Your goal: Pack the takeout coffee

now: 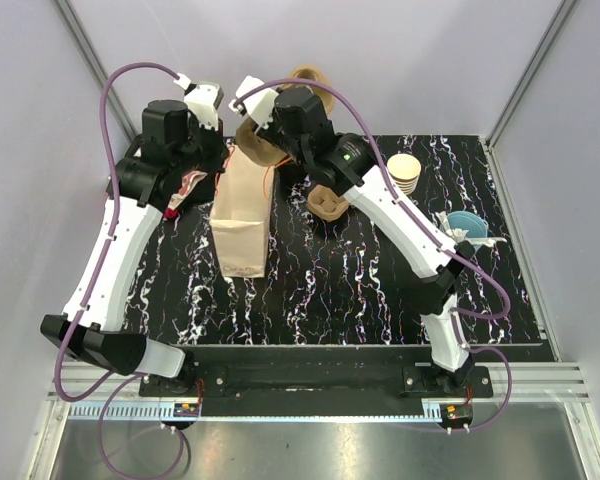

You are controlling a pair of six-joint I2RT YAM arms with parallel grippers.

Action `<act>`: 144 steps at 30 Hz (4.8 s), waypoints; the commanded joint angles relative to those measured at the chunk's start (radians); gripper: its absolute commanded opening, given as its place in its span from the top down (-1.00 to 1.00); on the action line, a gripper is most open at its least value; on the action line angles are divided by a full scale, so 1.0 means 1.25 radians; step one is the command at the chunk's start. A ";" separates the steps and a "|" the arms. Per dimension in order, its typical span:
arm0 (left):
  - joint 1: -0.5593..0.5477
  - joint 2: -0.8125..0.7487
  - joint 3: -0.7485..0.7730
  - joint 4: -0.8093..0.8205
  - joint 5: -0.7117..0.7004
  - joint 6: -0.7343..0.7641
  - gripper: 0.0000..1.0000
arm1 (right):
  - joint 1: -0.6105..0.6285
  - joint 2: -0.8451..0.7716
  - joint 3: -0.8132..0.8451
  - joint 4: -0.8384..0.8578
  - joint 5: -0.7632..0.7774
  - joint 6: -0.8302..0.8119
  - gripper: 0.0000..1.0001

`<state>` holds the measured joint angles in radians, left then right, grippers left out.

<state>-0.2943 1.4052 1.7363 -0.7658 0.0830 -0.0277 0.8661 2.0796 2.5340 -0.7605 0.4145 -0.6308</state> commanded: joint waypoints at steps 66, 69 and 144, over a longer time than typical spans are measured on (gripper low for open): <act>0.019 -0.002 -0.065 0.074 0.168 -0.244 0.88 | 0.064 -0.180 -0.190 -0.022 0.181 0.087 0.03; 0.024 -0.005 -0.067 0.075 0.167 -0.248 0.88 | 0.091 -0.181 -0.221 -0.022 0.196 0.079 0.03; 0.071 -0.061 -0.099 0.075 0.096 -0.243 0.93 | 0.199 -0.074 -0.269 -0.175 -0.082 0.232 0.04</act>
<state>-0.2138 1.3628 1.6184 -0.7158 0.2005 -0.3332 1.1183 1.9793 2.1616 -1.0145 0.3458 -0.3614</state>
